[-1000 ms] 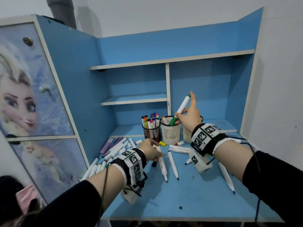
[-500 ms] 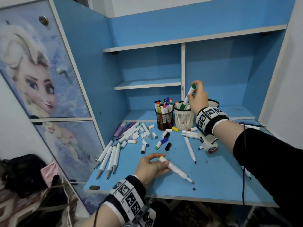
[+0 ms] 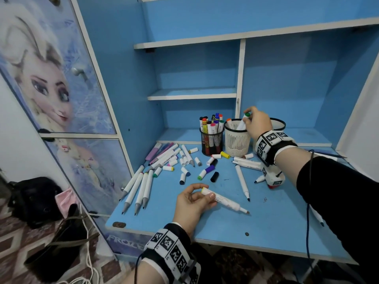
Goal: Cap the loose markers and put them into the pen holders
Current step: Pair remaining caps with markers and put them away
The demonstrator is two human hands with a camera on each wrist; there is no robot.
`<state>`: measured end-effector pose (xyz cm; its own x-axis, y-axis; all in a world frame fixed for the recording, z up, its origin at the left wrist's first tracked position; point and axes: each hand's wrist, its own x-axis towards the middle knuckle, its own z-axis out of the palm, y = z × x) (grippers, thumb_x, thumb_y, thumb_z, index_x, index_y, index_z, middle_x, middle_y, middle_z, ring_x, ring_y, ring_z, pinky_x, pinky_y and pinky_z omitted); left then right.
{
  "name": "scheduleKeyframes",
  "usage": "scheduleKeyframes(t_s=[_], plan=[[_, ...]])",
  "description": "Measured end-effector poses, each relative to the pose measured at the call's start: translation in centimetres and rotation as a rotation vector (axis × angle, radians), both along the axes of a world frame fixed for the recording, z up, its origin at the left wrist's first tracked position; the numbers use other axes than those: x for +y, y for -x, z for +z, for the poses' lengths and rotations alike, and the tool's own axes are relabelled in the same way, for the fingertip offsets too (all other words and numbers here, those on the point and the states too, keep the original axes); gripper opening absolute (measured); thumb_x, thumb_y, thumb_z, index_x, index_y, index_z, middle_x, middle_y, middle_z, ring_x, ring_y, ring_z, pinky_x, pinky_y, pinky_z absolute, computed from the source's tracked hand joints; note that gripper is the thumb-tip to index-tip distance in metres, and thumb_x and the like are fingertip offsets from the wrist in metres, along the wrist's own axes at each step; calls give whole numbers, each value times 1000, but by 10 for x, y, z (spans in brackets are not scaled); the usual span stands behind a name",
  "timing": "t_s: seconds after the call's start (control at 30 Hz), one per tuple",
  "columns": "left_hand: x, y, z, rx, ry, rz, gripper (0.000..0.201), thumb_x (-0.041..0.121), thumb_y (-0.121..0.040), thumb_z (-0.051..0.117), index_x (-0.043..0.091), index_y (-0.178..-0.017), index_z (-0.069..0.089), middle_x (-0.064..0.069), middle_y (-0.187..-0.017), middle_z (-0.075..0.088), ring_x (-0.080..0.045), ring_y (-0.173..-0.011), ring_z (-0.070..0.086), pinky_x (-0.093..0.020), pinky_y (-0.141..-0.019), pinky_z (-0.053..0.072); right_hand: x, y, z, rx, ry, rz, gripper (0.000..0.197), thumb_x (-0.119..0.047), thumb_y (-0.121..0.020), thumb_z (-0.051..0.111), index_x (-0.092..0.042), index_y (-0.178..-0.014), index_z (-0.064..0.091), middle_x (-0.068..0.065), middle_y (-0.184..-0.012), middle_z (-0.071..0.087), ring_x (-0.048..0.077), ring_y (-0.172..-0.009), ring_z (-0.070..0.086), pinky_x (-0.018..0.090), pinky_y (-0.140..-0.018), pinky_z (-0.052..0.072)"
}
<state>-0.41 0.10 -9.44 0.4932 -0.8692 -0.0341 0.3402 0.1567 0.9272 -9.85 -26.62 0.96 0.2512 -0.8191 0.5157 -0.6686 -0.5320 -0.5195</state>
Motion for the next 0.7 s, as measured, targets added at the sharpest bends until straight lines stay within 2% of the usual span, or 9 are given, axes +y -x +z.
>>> scheduleKeyframes(t_s=[0.13, 0.23, 0.33, 0.43, 0.5, 0.57, 0.63, 0.7], plan=[[0, 0, -1, 3, 18, -2, 19, -11, -81, 63, 2, -94, 60, -13, -68, 69, -20, -65, 69, -24, -63, 58, -1, 3, -3, 115, 2, 1, 27, -21, -96, 46, -11, -110, 67, 22, -107, 63, 38, -103, 55, 41, -91, 45], [-1, -1, -2, 8, 29, -2, 19, -11, -81, 62, 3, -94, 60, -14, -69, 69, -19, -65, 69, -23, -62, 57, 4, 7, -2, 145, 61, 31, 27, -20, -94, 47, -12, -111, 66, 21, -109, 61, 36, -109, 50, 40, -93, 41], [-2, -2, -3, 13, 46, -10, 19, -11, -81, 61, 3, -93, 60, -13, -69, 69, -19, -64, 68, -23, -62, 57, 19, 5, 4, 114, 180, 135, 26, -10, -89, 49, -9, -111, 64, 16, -112, 59, 31, -118, 43, 41, -99, 36], [-3, -3, -5, 22, 60, -11, 20, -12, -81, 61, 3, -94, 60, -13, -70, 69, -19, -65, 69, -23, -61, 57, 35, 3, 6, 196, 214, 273, 23, -8, -88, 49, -11, -105, 65, 10, -106, 59, 24, -113, 45, 37, -96, 39], [-3, -3, -5, 19, 62, -12, 20, -11, -81, 61, 3, -94, 60, -13, -71, 69, -20, -65, 69, -23, -61, 57, 44, 1, 1, 359, 164, 385, 24, -5, -88, 49, -14, -102, 67, 5, -100, 59, 21, -107, 49, 37, -91, 43], [-4, -2, -6, 8, 60, -13, 20, -11, -80, 62, 3, -94, 61, -14, -72, 69, -20, -65, 69, -23, -61, 58, 49, -1, -7, 642, 72, 492, 27, -6, -88, 51, -18, -105, 66, 2, -99, 55, 21, -107, 48, 37, -89, 44], [-4, -2, -6, 1, 57, -17, 20, -11, -80, 63, 3, -95, 61, -15, -73, 69, -20, -66, 69, -24, -61, 58, 52, -2, -14, 964, 8, 535, 29, -10, -90, 53, -24, -113, 64, 3, -107, 50, 21, -111, 43, 32, -87, 41], [-4, -2, -7, -3, 53, -22, 20, -10, -80, 63, 2, -96, 61, -14, -71, 69, -19, -65, 69, -23, -61, 57, 52, -4, -21, 1137, -17, 564, 30, -14, -91, 55, -27, -117, 62, 6, -110, 49, 21, -112, 41, 28, -83, 36]])
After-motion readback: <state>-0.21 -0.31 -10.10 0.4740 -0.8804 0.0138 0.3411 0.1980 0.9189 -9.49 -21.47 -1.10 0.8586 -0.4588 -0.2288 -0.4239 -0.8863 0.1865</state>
